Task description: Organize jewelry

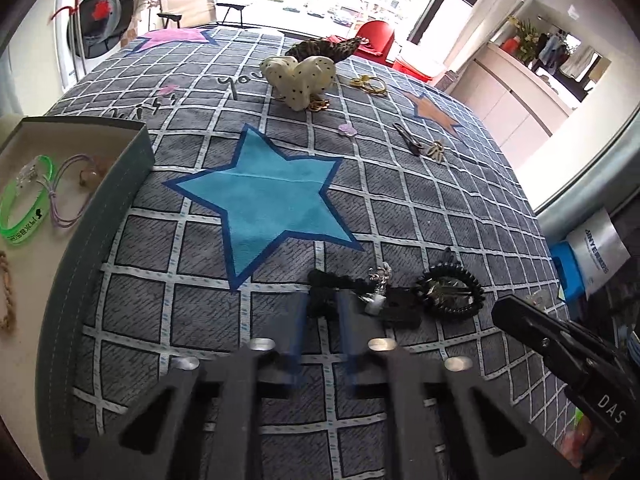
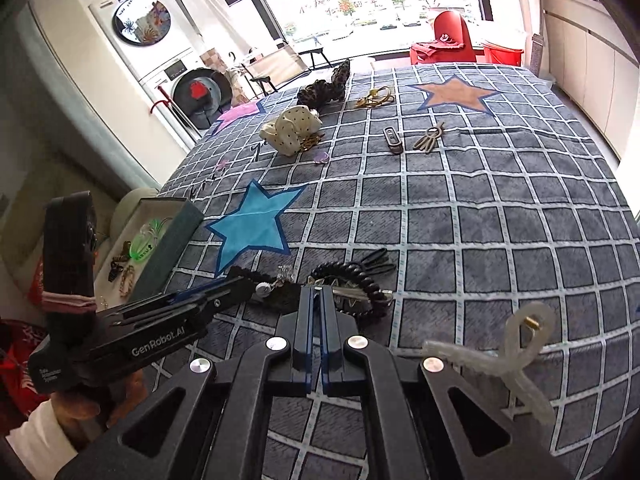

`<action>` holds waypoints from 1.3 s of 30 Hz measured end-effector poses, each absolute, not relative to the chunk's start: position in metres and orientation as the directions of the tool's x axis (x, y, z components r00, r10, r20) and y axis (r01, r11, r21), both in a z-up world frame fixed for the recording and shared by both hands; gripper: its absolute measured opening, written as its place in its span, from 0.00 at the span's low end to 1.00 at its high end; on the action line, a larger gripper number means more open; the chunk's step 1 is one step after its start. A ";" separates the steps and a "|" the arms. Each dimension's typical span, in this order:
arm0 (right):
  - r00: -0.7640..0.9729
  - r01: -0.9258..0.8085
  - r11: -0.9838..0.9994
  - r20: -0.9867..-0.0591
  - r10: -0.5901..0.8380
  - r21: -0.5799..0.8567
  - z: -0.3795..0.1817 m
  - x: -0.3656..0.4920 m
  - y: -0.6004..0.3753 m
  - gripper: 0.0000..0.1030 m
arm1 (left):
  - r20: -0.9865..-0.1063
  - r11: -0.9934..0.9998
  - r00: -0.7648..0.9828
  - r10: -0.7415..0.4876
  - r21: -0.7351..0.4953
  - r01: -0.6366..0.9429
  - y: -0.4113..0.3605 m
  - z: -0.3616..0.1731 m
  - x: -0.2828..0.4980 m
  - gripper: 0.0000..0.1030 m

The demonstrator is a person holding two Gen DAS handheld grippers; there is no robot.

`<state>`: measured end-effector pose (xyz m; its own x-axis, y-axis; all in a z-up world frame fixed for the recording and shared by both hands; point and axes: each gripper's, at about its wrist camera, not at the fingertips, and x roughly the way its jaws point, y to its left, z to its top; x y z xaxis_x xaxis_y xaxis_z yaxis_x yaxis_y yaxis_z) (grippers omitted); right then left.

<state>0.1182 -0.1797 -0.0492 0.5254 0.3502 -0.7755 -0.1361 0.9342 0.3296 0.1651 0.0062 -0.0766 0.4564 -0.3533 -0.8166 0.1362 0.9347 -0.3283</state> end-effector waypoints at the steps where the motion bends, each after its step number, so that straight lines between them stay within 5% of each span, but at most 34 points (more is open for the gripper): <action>1: 0.525 -0.134 0.934 -0.776 0.350 0.330 -0.050 0.117 -0.180 0.03 | -0.810 0.929 0.458 -0.367 -0.341 0.140 0.007 -0.075 0.164 0.12; 24: 0.516 -0.121 0.928 -0.776 0.362 0.353 -0.048 0.076 -0.180 0.03 | -0.773 0.910 0.485 -0.409 -0.382 0.159 0.036 -0.055 0.099 0.06; 39: 0.473 -0.085 0.937 -0.814 0.338 0.339 -0.066 0.050 -0.182 0.03 | -0.842 0.960 0.460 -0.280 -0.239 0.147 0.043 -0.080 0.066 0.07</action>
<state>0.0501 -0.1821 -0.0661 0.4726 0.3377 -0.8140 -0.0852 0.9369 0.3391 0.0657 0.0435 -0.0802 0.4604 -0.2799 -0.8425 0.1470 0.9599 -0.2386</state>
